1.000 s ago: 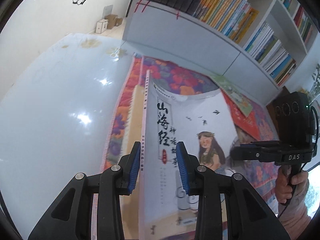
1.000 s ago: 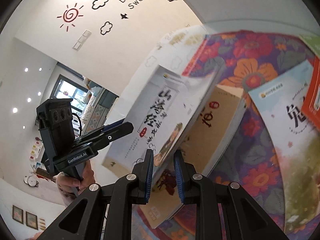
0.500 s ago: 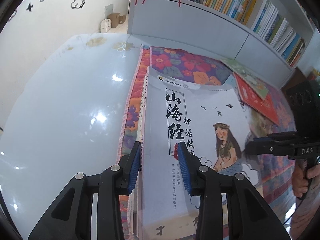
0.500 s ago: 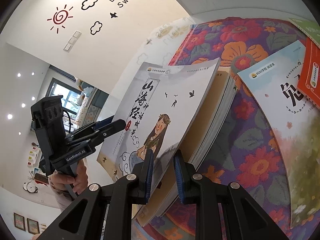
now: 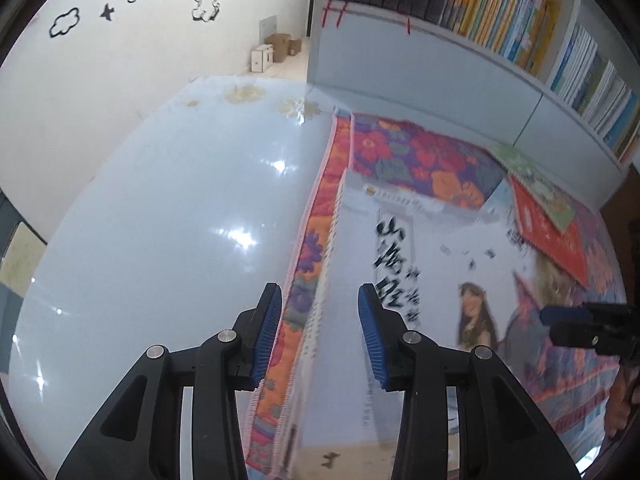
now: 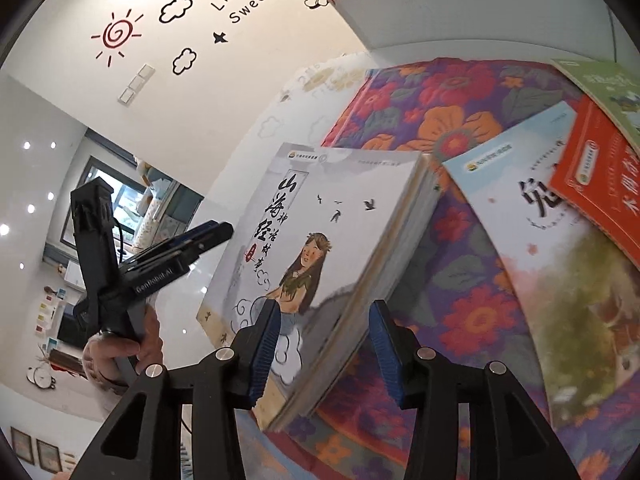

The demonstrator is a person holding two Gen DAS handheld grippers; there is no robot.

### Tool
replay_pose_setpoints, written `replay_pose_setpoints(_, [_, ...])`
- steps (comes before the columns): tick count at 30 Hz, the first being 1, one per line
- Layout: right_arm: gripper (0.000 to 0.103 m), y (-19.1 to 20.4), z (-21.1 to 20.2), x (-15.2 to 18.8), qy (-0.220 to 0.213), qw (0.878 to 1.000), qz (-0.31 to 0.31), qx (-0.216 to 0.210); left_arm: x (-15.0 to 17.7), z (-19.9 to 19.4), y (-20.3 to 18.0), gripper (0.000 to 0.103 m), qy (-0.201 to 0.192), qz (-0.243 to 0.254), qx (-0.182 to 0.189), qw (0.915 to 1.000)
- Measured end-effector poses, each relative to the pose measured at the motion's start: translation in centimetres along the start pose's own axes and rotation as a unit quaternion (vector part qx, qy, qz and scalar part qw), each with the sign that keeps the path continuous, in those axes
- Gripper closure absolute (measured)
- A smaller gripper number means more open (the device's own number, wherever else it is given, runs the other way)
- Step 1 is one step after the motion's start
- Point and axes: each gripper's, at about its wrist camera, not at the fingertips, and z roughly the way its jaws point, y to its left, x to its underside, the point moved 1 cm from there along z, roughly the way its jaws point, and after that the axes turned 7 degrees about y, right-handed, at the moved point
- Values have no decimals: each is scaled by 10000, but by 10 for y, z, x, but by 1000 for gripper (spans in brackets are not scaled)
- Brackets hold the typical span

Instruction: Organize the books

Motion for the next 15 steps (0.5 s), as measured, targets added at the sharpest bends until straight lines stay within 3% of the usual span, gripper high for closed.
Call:
replay_pose_setpoints(7, [58,-24,-39,10,-265,9994,215,73,-12,-26,-49,66,-353,195,279,9988])
replay_pose_setpoints(15, [58,-88,-122,27,-944,9920,732,408,-26,-29,-144,66,-452,588,785,9941])
